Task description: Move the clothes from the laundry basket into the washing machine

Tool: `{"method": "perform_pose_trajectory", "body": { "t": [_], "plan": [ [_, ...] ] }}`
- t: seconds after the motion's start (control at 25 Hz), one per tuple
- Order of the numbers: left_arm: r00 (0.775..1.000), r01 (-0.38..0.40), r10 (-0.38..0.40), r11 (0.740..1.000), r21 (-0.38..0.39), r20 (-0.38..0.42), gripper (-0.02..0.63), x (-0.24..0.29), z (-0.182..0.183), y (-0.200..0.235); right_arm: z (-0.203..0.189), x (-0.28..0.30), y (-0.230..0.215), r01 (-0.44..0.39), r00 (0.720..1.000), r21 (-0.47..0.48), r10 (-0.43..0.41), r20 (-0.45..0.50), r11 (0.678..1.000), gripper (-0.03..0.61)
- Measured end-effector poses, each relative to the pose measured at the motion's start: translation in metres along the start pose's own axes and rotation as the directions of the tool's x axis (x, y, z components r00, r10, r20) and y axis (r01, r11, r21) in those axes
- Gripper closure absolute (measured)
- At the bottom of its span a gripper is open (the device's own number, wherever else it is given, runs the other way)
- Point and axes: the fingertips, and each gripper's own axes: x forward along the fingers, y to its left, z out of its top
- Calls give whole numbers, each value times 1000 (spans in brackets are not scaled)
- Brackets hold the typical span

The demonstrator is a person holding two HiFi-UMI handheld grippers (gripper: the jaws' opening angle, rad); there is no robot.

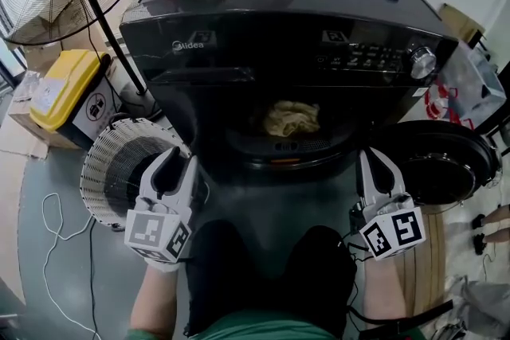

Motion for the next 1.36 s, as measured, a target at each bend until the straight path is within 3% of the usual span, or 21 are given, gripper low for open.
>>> {"method": "perform_pose_trajectory", "body": {
  "t": [1.36],
  "plan": [
    [1000, 12, -12, 1000, -9, -24, 477, -1, -15, 9, -18, 17, 22, -62, 998, 5, 62, -27, 998, 577]
  ]
}}
